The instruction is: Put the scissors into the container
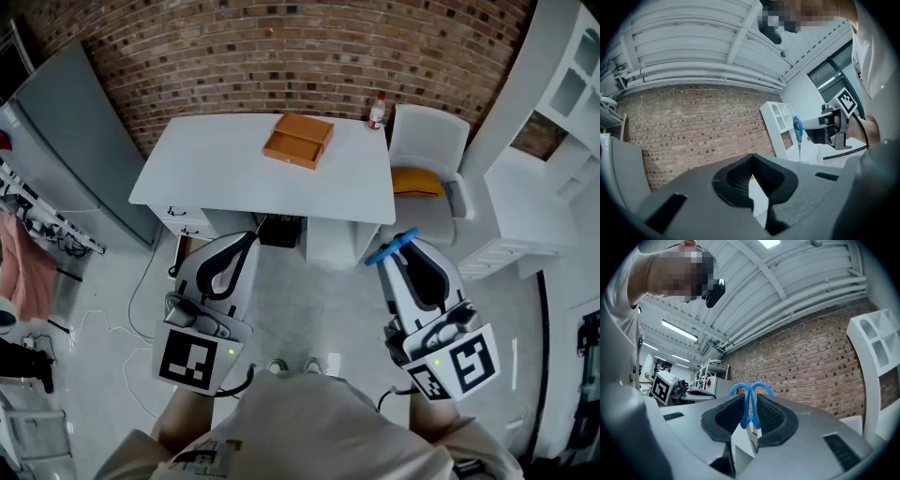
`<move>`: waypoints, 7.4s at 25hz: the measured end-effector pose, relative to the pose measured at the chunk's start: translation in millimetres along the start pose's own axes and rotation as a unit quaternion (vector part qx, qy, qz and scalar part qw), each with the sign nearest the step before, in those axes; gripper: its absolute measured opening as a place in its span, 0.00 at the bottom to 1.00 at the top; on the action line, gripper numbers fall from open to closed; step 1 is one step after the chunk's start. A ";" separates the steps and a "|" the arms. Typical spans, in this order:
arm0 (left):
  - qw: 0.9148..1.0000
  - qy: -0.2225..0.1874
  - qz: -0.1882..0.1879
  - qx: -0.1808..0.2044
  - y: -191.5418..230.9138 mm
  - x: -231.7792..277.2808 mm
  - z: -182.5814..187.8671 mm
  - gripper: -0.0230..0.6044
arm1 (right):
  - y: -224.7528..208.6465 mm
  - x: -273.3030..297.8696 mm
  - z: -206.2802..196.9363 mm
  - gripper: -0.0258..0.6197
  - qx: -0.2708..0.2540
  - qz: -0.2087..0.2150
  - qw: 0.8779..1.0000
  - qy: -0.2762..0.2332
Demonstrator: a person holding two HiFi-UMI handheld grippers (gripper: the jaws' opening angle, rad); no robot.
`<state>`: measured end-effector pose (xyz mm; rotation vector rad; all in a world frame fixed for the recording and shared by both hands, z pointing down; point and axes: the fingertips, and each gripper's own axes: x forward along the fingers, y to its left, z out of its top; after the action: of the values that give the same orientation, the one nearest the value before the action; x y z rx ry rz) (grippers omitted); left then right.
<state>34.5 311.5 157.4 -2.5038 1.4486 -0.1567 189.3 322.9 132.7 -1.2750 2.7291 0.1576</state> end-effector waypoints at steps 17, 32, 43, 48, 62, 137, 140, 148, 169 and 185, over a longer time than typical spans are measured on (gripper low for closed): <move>1.000 0.007 0.005 0.004 -40.9 11.6 -2.9 0.05 | -20.8 -25.1 -9.5 0.17 0.001 0.030 1.000 0.002; 1.000 -0.001 0.014 0.012 -24.3 29.4 -30.0 0.05 | -26.5 1.5 -37.4 0.17 -0.008 0.044 0.999 -0.004; 1.000 -0.002 0.014 0.012 28.8 74.0 -57.9 0.05 | -51.7 69.3 -62.8 0.17 -0.012 0.041 0.999 0.001; 1.000 0.003 0.008 0.019 64.3 103.8 -70.4 0.05 | -70.5 113.8 -76.0 0.17 -0.008 0.032 0.999 0.011; 0.999 0.020 -0.030 -0.003 178.0 213.2 -96.0 0.05 | -131.8 261.4 -100.7 0.17 -0.004 0.002 0.998 0.061; 0.959 0.245 -0.048 -0.134 345.1 519.8 -435.5 0.05 | -266.8 612.6 -538.5 0.16 -0.044 0.191 0.843 0.501; 0.954 0.259 -0.049 -0.140 343.0 524.4 -453.8 0.05 | -267.4 613.8 -563.6 0.16 -0.050 0.197 0.831 0.517; 0.945 0.287 -0.054 -0.149 339.0 531.6 -492.0 0.05 | -262.2 613.1 -619.2 0.16 -0.049 0.211 0.802 0.557; 0.921 0.341 -0.063 -0.175 330.4 519.9 -562.0 0.05 | -254.9 609.5 -702.6 0.17 -0.061 0.221 0.776 0.588; 0.917 0.349 -0.074 -0.180 322.4 507.4 -570.6 0.05 | -255.9 603.6 -712.7 0.24 -0.056 0.194 0.781 0.590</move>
<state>-102.9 -370.3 608.3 -3.0352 1.6309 -0.9852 -47.3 -401.1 730.6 -0.9324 4.0628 -0.7203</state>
